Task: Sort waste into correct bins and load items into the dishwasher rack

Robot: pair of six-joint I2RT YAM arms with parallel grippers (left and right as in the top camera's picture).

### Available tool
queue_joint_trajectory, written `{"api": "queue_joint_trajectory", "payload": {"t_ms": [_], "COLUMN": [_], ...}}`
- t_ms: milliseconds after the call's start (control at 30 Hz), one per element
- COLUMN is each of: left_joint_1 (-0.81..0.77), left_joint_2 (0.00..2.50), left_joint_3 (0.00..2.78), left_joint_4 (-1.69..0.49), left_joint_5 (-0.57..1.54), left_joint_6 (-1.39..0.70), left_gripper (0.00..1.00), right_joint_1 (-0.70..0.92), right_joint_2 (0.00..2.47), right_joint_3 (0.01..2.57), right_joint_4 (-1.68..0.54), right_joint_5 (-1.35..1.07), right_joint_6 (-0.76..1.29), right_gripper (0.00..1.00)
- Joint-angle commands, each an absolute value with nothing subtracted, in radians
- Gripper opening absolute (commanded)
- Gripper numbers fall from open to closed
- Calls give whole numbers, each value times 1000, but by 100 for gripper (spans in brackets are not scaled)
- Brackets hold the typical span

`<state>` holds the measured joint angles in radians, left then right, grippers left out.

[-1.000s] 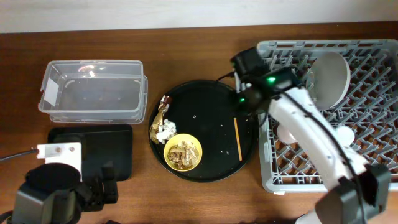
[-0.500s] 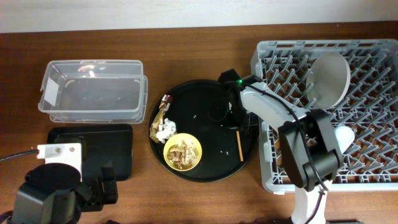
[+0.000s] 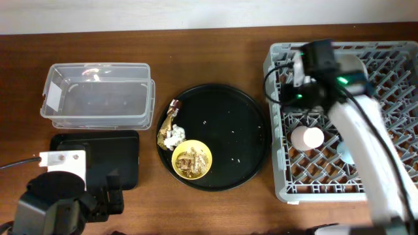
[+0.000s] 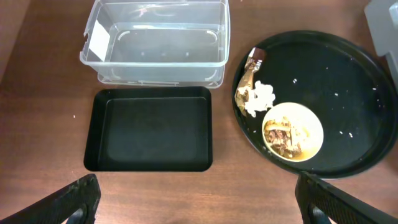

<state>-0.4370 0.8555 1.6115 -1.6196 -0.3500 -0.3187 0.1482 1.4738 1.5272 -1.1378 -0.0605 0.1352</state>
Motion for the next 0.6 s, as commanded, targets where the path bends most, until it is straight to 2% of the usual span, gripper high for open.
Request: {"api": "queue_joint_trajectory", "payload": {"t_ms": [0,33,67,200,333,433,500,567], "left_joint_1": [-435,-435,-435,-435,-435,-435,-435,-435], "left_joint_2": [853,853,853,853,853,853,853,853], "left_joint_3": [1611,1611,1611,1611,1611,1611,1611,1611], "left_joint_4": [-1619,-1619,-1619,-1619,-1619,-1618,-1618,-1619], "left_joint_5": [-363,-363,-363,-363,-363,-363,-363,-363], "left_joint_6": [-329,-329,-329,-329,-329,-329,-329,-329], "left_gripper": [100,100,100,100,100,100,100,100], "right_joint_1": [146,146,146,146,146,142,142,135], "right_joint_2": [1147,1028,951,815,811,803,744,596], "right_joint_3": [1557,1557,1557,1557,1556,1556,1514,1322], "right_joint_4": [-1202,-1246,-1281,-1352,-1409,-1407,-1327,-1163], "right_joint_5": [-208,-210,-210,-210,-197,-100,-101,-99], "right_joint_6": [138,138,138,138,138,104,-2,-108], "right_gripper": [62,76,98,99,98,98,98,98]}}
